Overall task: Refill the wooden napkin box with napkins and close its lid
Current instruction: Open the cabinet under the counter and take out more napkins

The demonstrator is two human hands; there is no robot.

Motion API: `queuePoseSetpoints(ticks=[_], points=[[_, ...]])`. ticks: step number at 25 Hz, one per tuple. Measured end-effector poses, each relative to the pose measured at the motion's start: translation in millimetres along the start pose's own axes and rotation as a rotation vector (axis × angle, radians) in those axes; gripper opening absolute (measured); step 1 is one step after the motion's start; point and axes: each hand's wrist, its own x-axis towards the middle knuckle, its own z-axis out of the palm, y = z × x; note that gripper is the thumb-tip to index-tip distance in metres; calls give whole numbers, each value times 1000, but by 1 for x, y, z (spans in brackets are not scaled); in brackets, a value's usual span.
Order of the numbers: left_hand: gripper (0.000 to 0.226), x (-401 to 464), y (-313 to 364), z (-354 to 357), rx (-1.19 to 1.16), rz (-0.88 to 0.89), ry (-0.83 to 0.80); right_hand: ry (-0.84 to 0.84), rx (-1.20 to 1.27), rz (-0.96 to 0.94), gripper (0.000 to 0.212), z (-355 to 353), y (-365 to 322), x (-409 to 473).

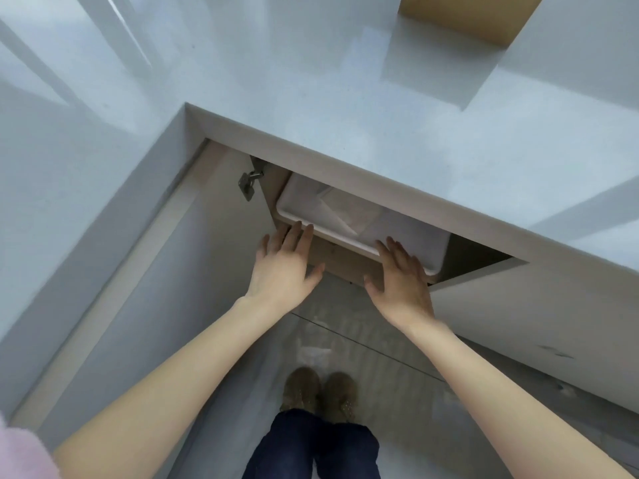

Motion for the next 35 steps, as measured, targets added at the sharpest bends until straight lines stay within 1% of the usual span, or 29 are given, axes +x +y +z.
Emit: queuePoseSetpoints(ticks=[4,7,10,12,15,16,18,20,22,25,27,29,33,35], points=[[62,40,-9,39,-48,-2,13,109,10,-16,60,28,27,39],[61,72,-16,65,-49,5,82,212,76,-3,53,43,39,71],[61,105,-23,81,-66,-2,146,263,131,53,51,51,47,106],[62,126,-26,92,-124,-6,145,247,157,98,54,56,48,130],[65,160,-28,98,-349,-123,15,160,135,203,65,58,50,165],[67,170,-28,100,-391,-157,-19,128,123,239,68,56,50,174],[69,187,-29,104,-354,-189,-28,81,66,261,72,53,47,186],[70,202,-29,107,-305,-207,-26,74,2,226,72,55,44,195],[70,214,-27,111,-283,-210,-28,65,-1,203,70,58,40,201],[64,222,-25,117,-191,-161,-3,23,89,247,69,54,37,213],[58,225,-22,119,-211,-156,-19,-24,134,270,74,56,40,220],[57,226,-20,120,-287,-172,-36,-35,225,280,72,59,41,221],[49,217,-21,114,-525,-204,-4,75,506,255,52,61,38,210],[47,203,-22,108,-572,-211,-24,91,609,245,48,55,34,196]])
